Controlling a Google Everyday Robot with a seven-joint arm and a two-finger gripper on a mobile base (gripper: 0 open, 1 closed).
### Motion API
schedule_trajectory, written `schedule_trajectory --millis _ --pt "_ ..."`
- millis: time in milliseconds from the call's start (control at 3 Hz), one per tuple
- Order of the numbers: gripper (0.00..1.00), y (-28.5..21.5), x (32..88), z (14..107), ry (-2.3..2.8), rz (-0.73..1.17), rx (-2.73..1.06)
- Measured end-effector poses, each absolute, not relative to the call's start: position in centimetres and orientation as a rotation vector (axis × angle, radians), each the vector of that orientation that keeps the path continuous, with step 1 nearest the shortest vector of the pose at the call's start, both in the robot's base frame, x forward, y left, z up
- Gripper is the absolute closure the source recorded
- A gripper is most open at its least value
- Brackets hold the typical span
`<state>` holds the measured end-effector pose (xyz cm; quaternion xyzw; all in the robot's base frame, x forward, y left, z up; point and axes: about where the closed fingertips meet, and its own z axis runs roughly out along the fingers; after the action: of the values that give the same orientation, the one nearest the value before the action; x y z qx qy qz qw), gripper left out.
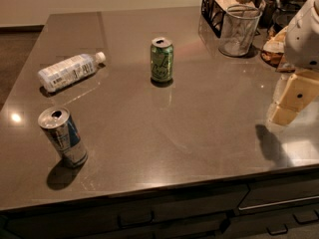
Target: Knock redbull can over
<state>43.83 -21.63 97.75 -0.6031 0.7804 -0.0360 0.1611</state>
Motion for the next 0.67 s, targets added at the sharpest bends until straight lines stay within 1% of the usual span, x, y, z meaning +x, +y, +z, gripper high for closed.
schedule_trajectory --millis 333,667 --pt "0.00 -21.6 43.8 97.8 2.228 -0.103 -1.722" --pt "0.00 -20.0 44.3 98.0 2.184 -0.059 -1.690"
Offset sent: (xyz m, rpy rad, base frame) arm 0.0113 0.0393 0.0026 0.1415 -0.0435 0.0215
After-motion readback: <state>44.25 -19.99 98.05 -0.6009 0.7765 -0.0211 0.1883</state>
